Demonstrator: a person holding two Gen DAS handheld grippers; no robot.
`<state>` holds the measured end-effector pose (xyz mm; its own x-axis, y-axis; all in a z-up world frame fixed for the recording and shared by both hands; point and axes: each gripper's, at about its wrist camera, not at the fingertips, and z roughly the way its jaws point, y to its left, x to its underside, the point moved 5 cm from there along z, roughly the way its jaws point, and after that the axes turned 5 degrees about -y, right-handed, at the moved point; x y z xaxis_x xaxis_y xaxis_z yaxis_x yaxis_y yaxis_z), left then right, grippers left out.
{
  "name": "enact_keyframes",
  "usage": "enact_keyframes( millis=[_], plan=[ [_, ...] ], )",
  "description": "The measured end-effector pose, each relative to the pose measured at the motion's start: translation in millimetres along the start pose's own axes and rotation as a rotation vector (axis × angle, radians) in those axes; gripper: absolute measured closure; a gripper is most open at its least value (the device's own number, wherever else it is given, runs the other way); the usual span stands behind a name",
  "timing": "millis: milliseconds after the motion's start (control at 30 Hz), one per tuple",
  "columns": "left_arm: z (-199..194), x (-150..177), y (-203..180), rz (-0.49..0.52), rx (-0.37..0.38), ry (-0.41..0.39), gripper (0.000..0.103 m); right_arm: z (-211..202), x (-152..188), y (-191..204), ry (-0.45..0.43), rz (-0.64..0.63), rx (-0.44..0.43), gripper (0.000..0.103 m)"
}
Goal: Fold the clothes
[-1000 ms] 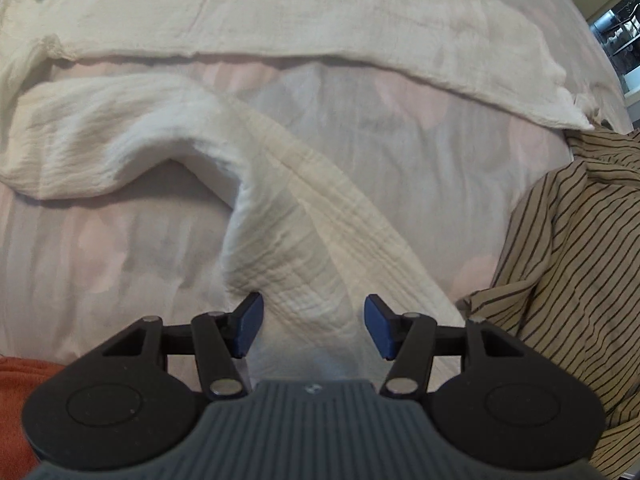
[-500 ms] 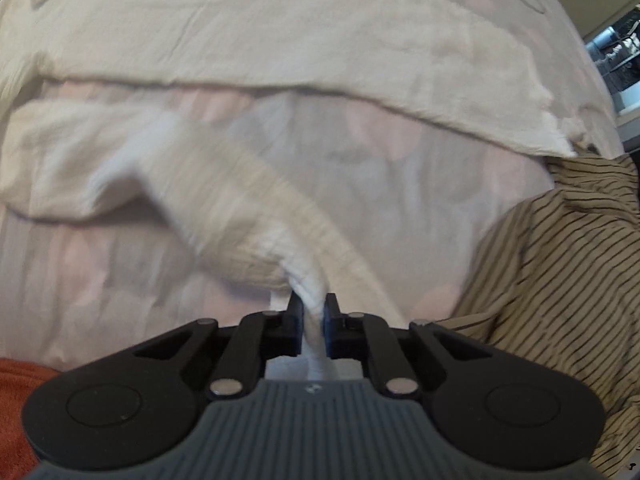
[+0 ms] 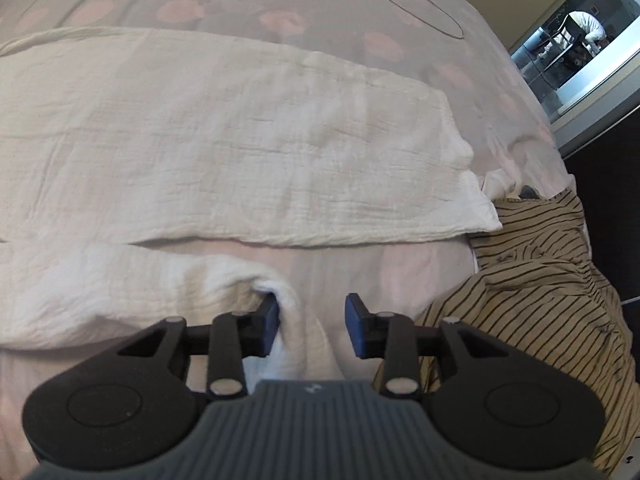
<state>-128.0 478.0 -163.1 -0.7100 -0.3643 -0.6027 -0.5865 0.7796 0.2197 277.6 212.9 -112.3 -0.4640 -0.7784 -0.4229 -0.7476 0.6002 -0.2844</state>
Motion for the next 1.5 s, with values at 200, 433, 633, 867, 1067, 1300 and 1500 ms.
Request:
enact_keyframes(
  millis=[200,433,633,867,1067,1300,1500],
  plan=[
    [-17,-12,-12,0.053,0.067,-0.05,0.039,-22,16,-6,-0.01,0.013,-0.087,0.053],
    [-40,-13,-45,0.214,0.189,-0.074,0.039,-41,75,10,0.066,0.013,-0.214,0.047],
    [-29,4,-53,0.249,0.206,-0.035,0.039,-9,127,28,0.166,0.045,-0.241,0.051],
    [-16,20,-63,0.29,0.214,0.002,0.05,-34,134,24,0.108,0.052,-0.253,0.091],
    [-26,11,-62,0.269,0.138,-0.049,0.102,-99,119,-23,-0.017,0.07,-0.166,0.092],
    [-68,-7,6,0.023,-0.015,-0.175,0.103,-128,93,-120,-0.105,0.197,0.062,0.093],
    [-66,-4,21,-0.048,0.023,-0.153,0.103,-88,75,-151,-0.087,0.257,0.177,0.093]
  ],
)
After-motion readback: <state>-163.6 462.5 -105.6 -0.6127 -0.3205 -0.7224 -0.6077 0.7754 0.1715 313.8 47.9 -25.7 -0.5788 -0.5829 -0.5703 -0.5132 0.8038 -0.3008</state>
